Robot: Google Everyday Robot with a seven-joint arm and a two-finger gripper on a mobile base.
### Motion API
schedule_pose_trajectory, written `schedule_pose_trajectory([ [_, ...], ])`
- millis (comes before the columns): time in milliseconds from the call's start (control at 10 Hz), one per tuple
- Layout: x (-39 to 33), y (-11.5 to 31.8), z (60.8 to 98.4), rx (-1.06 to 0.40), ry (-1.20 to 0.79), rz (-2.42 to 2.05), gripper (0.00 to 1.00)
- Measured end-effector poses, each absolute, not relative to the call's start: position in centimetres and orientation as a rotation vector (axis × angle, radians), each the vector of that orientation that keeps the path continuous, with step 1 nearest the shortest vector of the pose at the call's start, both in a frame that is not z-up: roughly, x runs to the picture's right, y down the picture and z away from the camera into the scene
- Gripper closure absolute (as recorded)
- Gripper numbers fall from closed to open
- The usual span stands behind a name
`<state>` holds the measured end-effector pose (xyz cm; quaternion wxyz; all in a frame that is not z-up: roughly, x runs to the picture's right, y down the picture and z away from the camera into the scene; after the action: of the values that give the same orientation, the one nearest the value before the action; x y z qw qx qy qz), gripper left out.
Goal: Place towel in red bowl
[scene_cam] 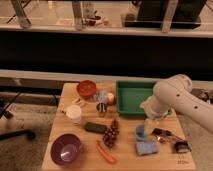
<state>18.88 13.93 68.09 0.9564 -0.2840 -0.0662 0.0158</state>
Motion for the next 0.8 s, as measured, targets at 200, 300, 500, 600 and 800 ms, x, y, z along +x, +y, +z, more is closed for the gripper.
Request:
schedule_pose_trajectory([
  [200, 17.5, 14.0, 68.1, -0.57, -0.139, 0.037, 0.2],
  [300, 17.0, 14.0, 68.2, -0.566, -0.139, 0.044, 0.2],
  [500, 15.9, 14.0, 68.3, -0.562, -0.142, 0.06, 0.2],
  [600, 15.2, 14.0, 68.4, -0.559, -0.143, 0.063, 0.2],
  [800, 13.8, 13.8, 68.6, -0.556, -0.152, 0.067, 0.2],
])
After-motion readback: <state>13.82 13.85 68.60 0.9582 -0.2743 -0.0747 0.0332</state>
